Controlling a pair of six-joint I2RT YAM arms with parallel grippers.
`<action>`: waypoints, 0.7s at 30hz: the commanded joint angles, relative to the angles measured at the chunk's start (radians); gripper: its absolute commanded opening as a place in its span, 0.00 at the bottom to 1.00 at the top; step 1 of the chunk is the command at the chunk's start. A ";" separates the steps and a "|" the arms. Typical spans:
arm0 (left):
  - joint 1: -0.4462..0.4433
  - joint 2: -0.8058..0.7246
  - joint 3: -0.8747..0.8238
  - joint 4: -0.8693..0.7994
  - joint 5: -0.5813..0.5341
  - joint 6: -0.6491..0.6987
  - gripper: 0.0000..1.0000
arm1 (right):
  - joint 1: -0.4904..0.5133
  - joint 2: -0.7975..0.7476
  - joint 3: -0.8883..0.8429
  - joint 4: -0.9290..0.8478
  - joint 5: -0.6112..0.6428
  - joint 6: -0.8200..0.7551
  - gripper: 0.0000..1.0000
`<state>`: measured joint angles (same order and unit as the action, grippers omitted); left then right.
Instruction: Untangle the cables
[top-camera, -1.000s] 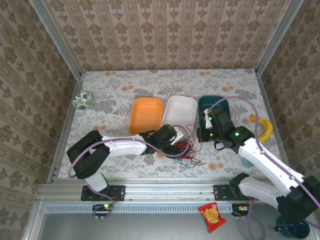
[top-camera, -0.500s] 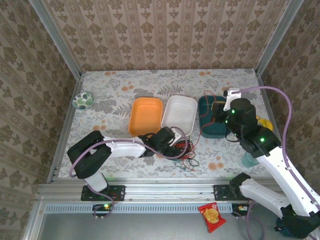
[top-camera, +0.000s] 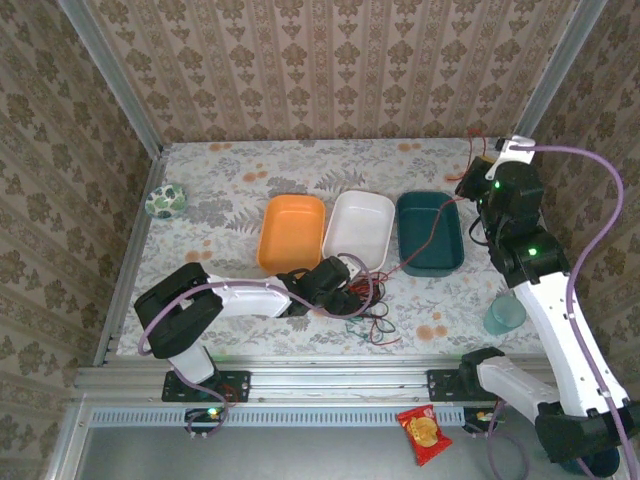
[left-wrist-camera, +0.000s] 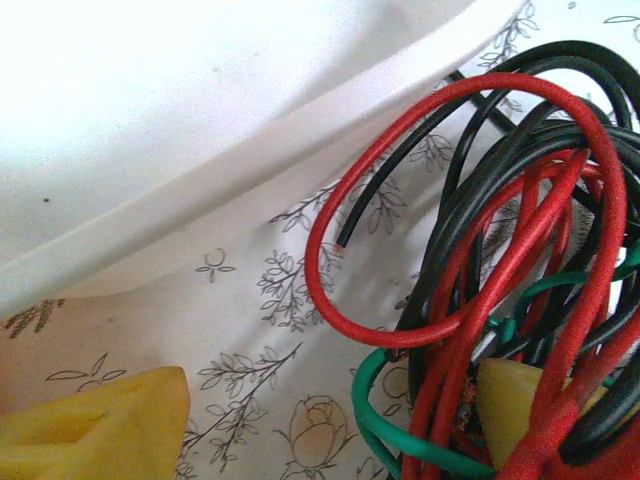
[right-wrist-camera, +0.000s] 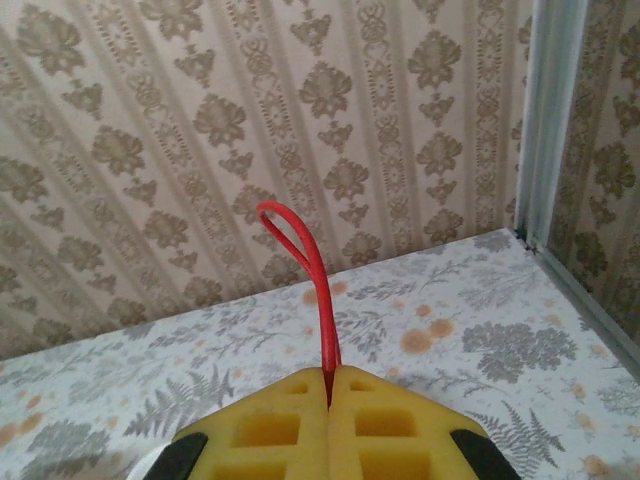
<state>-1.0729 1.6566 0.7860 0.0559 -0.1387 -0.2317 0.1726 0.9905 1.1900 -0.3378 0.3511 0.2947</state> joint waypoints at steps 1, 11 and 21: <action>0.000 -0.020 -0.022 -0.068 -0.089 -0.031 0.76 | -0.031 0.034 0.062 0.059 -0.017 0.006 0.00; 0.005 -0.026 -0.031 -0.093 -0.194 -0.095 0.77 | -0.143 0.075 0.137 0.096 -0.034 -0.025 0.00; 0.005 -0.055 -0.030 -0.091 -0.171 -0.087 0.28 | -0.157 0.134 0.155 -0.017 0.041 -0.057 0.00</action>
<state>-1.0725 1.6310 0.7746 0.0189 -0.2878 -0.3183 0.0212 1.1107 1.3178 -0.3042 0.3367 0.2642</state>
